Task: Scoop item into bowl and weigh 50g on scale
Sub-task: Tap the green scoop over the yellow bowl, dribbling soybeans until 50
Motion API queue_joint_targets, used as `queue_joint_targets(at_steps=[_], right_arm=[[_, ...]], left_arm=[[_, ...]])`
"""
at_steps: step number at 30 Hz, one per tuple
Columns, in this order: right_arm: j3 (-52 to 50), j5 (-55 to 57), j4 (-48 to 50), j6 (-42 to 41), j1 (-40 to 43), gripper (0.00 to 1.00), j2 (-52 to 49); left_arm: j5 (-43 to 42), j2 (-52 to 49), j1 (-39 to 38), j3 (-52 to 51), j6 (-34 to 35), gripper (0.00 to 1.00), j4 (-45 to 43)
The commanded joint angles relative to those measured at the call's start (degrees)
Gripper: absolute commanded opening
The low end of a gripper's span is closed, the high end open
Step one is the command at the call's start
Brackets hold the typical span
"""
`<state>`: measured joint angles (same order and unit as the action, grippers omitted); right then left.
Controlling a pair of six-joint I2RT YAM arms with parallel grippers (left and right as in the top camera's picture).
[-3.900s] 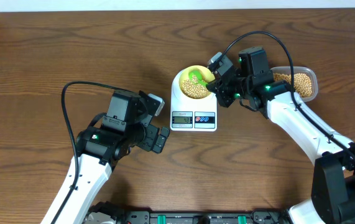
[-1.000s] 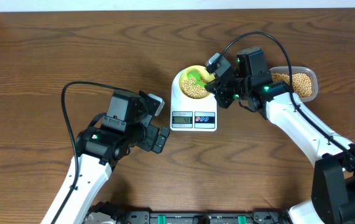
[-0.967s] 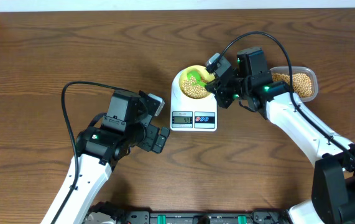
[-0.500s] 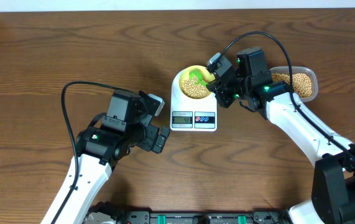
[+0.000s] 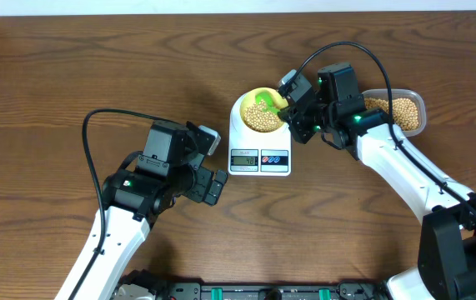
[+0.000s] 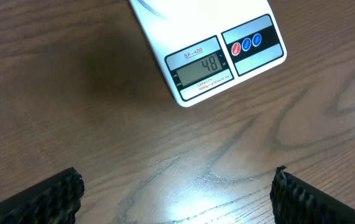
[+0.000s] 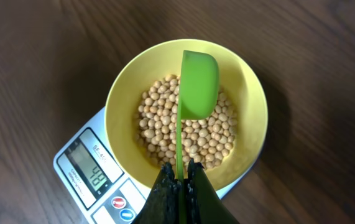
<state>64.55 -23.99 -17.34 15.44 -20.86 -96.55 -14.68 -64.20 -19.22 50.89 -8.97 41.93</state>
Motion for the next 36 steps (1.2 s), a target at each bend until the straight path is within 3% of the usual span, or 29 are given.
queue_joint_targets(at_steps=[1,5,17,36], right_arm=[[1.25,-2.25,-1.25,2.10,-0.57,0.01,1.75],[1.25,1.44,-1.46,2.58,-0.52,0.01,1.75],[1.25,-0.87,-0.07,-2.38,-0.46,0.01,1.79],[1.25,-1.22,0.87,-3.43,-0.46,0.01,1.84]], left_arm=[[0.37,-0.11,0.24,-0.04,0.22,0.98,-0.04],[0.37,-0.11,0.24,-0.04,0.22,0.98,-0.04],[0.37,-0.11,0.24,-0.04,0.22,0.98,-0.02],[0.37,-0.11,0.24,-0.04,0.24,0.98,-0.02]])
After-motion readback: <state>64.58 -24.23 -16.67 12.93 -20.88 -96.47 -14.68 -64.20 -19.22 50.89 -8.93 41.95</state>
